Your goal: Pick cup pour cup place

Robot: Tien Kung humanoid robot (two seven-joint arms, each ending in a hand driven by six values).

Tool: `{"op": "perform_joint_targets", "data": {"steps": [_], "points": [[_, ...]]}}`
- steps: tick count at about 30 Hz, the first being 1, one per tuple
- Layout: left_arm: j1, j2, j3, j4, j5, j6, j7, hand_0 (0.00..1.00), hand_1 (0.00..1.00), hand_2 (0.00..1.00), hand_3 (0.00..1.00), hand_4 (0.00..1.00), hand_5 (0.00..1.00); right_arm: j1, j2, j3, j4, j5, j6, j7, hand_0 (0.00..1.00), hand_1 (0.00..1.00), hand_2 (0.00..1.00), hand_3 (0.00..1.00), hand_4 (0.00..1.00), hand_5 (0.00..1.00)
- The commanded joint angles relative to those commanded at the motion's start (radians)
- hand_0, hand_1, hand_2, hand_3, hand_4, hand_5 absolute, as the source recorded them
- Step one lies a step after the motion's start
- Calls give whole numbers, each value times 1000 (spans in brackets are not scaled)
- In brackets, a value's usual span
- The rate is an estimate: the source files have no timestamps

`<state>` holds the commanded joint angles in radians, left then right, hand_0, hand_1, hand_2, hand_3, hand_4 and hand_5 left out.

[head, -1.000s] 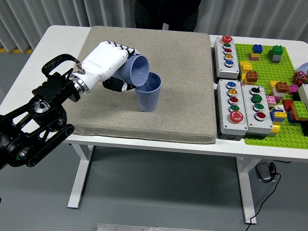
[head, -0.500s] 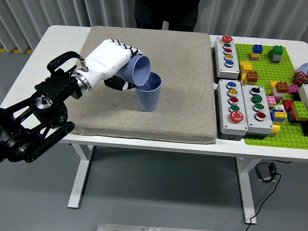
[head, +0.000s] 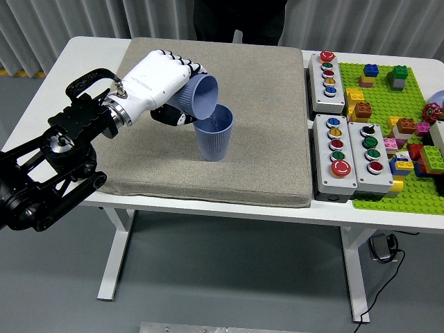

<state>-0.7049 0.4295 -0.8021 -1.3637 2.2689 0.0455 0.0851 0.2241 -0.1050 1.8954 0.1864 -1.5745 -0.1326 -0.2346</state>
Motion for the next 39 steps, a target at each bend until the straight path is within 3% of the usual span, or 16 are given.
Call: {"op": "perform_joint_targets", "data": {"steps": [21, 39], "points": [[-20, 6, 33, 21, 0, 5, 14, 577, 523, 534, 534, 758, 113, 3, -2, 0, 0, 1, -1, 1, 697, 633, 592, 593, 2, 241], [-102, 30, 114, 22, 0, -7, 31, 576, 522, 534, 534, 757, 116, 7, -2, -6, 0, 14, -4, 0, 697, 633, 592, 593, 2, 242]]}}
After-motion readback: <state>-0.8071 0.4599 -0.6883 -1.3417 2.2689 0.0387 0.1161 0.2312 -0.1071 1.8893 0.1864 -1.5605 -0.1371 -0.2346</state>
